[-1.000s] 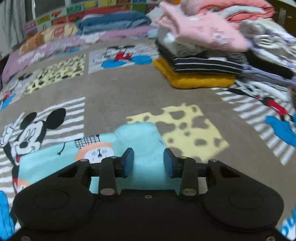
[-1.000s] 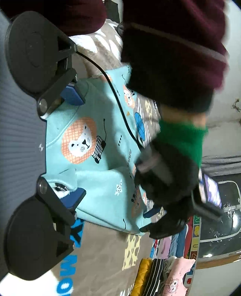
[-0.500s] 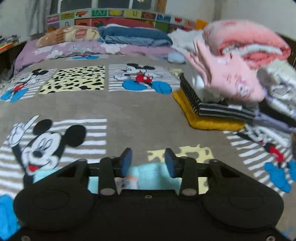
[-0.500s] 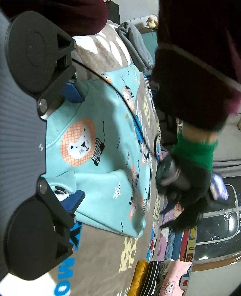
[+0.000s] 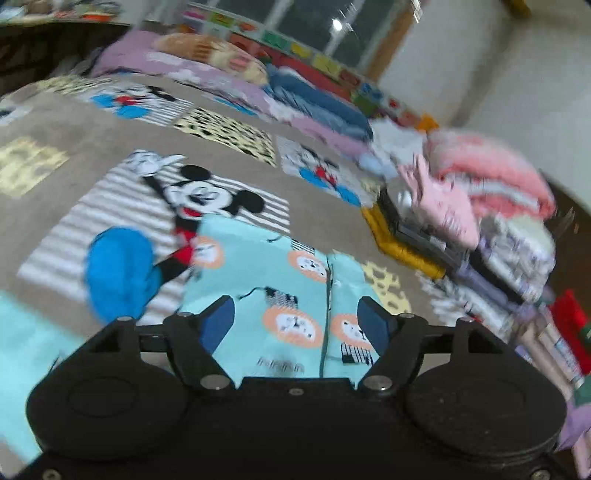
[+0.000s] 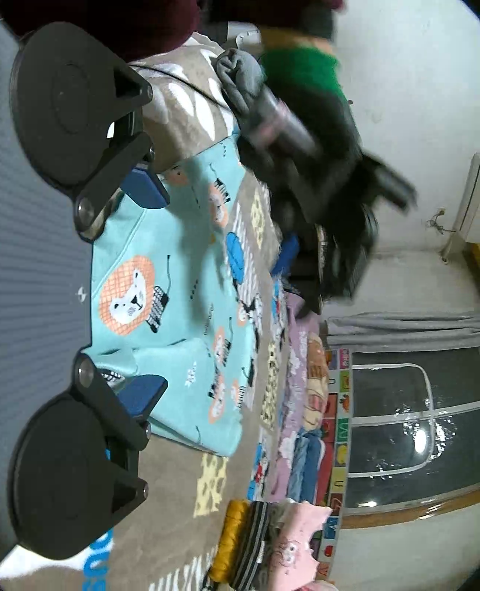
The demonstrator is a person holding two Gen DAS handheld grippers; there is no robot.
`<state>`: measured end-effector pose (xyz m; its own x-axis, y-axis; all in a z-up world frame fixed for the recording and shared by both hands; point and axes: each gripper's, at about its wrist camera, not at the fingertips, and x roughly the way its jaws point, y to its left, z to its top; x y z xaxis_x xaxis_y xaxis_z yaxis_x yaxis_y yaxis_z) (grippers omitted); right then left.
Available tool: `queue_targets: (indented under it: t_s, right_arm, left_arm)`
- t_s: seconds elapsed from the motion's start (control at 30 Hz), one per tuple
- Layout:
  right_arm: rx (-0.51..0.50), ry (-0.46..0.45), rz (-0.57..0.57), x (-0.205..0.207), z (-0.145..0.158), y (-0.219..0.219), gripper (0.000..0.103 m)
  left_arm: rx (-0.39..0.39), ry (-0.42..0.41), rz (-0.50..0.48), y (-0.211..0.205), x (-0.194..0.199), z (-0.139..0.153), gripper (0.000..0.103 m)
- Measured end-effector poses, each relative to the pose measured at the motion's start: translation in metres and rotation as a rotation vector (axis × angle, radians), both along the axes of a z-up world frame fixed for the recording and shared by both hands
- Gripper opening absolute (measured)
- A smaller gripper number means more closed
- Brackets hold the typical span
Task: Fold clothes
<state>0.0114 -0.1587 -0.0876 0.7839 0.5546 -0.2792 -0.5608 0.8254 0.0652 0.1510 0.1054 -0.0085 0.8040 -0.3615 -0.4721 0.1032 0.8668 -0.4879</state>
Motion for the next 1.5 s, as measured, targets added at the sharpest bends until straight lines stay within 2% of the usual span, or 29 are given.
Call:
queue_targets:
  t_s: [0.07,0.2,0.3,0.43,0.53,0.63,0.7,0.77,1.17,1.3,1.43,1.47,1.5]
  right_arm:
    - [0.047,0.015,-0.028,-0.001,0.006,-0.010,0.095]
    - [0.157,0.082,-0.125,0.002,0.009,-0.041,0.095]
    - [0.331,0.185,-0.235,0.013,0.000,-0.077,0.095]
    - [0.595,0.351,-0.381,0.026,-0.026,-0.126,0.094]
    - [0.698,0.407,-0.427,0.030,-0.041,-0.143,0.087]
    - [0.692,0.412,-0.417,0.034,-0.044,-0.141,0.087]
    - [0.674,0.414,-0.413,0.037,-0.045,-0.137,0.087]
    - [0.661,0.417,-0.409,0.038,-0.045,-0.135,0.087]
    - [0.618,0.417,-0.364,0.035,-0.042,-0.129,0.088]
    - [0.601,0.414,-0.350,0.033,-0.042,-0.127,0.088]
    - [0.580,0.410,-0.337,0.035,-0.043,-0.124,0.088]
    - [0.575,0.410,-0.335,0.035,-0.043,-0.124,0.088]
    - [0.572,0.410,-0.333,0.035,-0.043,-0.123,0.089]
  left_arm:
    - [-0.074,-0.018,0.051,0.017,-0.026,-0.004,0.085]
    - [-0.150,-0.047,0.130,0.040,-0.066,-0.013,0.086]
    - [-0.160,-0.055,0.167,0.054,-0.090,-0.024,0.086]
    - [-0.177,-0.013,0.231,0.078,-0.107,-0.044,0.086]
    - [-0.240,0.036,0.323,0.104,-0.113,-0.056,0.085]
    - [-0.281,0.062,0.414,0.125,-0.119,-0.065,0.084]
    - [-0.303,0.078,0.465,0.136,-0.121,-0.070,0.076]
    - [-0.325,0.091,0.498,0.144,-0.122,-0.074,0.073]
    - [-0.386,0.065,0.607,0.183,-0.097,-0.084,0.070]
    - [-0.381,0.055,0.618,0.192,-0.085,-0.085,0.069]
    - [-0.335,0.035,0.606,0.196,-0.071,-0.084,0.060]
    - [-0.324,0.033,0.609,0.197,-0.069,-0.085,0.055]
    - [-0.314,0.034,0.614,0.197,-0.068,-0.086,0.043]
